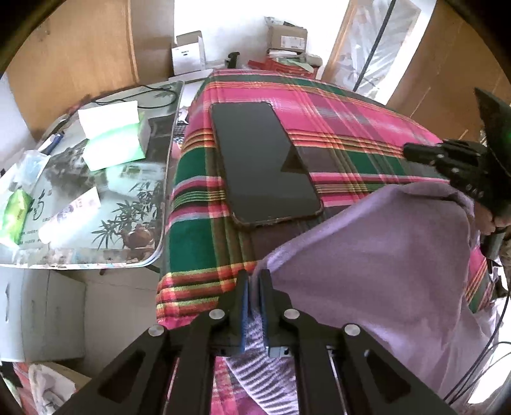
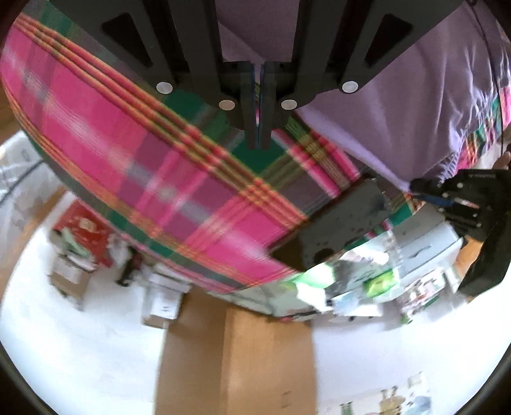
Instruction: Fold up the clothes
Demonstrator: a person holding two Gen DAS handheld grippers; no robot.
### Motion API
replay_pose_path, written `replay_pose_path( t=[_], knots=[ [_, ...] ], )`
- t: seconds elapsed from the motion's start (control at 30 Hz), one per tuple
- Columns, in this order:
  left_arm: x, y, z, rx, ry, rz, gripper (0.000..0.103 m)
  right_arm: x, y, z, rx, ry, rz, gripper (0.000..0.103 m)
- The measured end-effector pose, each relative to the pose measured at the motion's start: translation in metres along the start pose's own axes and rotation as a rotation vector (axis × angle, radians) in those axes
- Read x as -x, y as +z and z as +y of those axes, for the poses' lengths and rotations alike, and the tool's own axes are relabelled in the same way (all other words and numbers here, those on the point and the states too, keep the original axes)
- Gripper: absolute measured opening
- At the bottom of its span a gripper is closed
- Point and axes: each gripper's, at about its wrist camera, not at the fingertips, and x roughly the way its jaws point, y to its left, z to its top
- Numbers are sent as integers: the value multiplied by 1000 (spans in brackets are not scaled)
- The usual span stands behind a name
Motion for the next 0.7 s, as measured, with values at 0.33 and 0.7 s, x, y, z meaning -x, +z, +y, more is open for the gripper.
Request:
replay_pose_path(
  t=[0.33, 0.7],
  knots=[
    [62, -10, -21, 4, -2, -95, 9, 103, -47, -54, -185, -106, -80, 7],
    [75, -19, -132, -206, -133, -72, 12, 191, -144, -63, -319, -157, -88, 14]
  ],
)
